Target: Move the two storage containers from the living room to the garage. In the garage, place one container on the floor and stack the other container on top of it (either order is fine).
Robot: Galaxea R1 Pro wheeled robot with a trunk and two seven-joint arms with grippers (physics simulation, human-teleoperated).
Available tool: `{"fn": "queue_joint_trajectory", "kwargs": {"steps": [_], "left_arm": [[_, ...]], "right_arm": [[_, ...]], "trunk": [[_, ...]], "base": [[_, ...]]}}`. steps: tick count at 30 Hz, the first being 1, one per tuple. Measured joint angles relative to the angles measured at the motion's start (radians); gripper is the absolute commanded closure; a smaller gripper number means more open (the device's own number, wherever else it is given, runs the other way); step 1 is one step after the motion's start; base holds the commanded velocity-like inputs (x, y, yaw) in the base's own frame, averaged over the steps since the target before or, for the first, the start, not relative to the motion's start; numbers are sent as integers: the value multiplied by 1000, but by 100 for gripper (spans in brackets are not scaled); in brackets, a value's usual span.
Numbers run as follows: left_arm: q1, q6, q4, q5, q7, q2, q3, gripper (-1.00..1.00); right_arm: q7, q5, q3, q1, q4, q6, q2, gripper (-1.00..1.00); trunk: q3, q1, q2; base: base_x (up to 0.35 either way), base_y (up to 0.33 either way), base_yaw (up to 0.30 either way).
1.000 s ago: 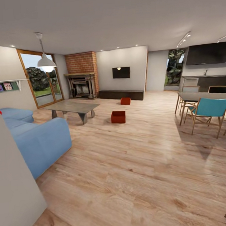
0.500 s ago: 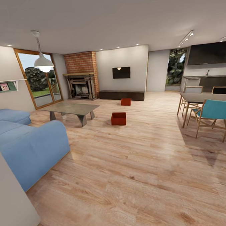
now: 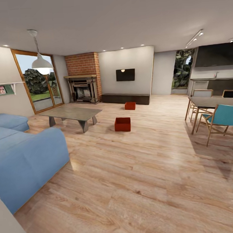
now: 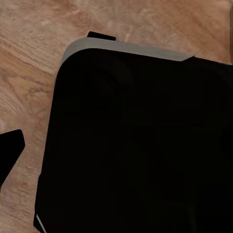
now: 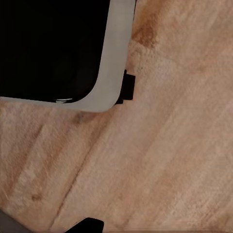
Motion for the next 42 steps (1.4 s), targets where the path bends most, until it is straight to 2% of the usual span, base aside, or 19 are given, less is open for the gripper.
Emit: {"fn": "queue_joint_trajectory", "kwargs": {"steps": [42], "left_arm": [[0, -1, 0, 0, 0, 0, 0, -100]], "right_arm": [[0, 0, 0, 0, 0, 0, 0, -100]], "trunk": [[0, 0, 0]], "base": [[325, 0, 0]]}}
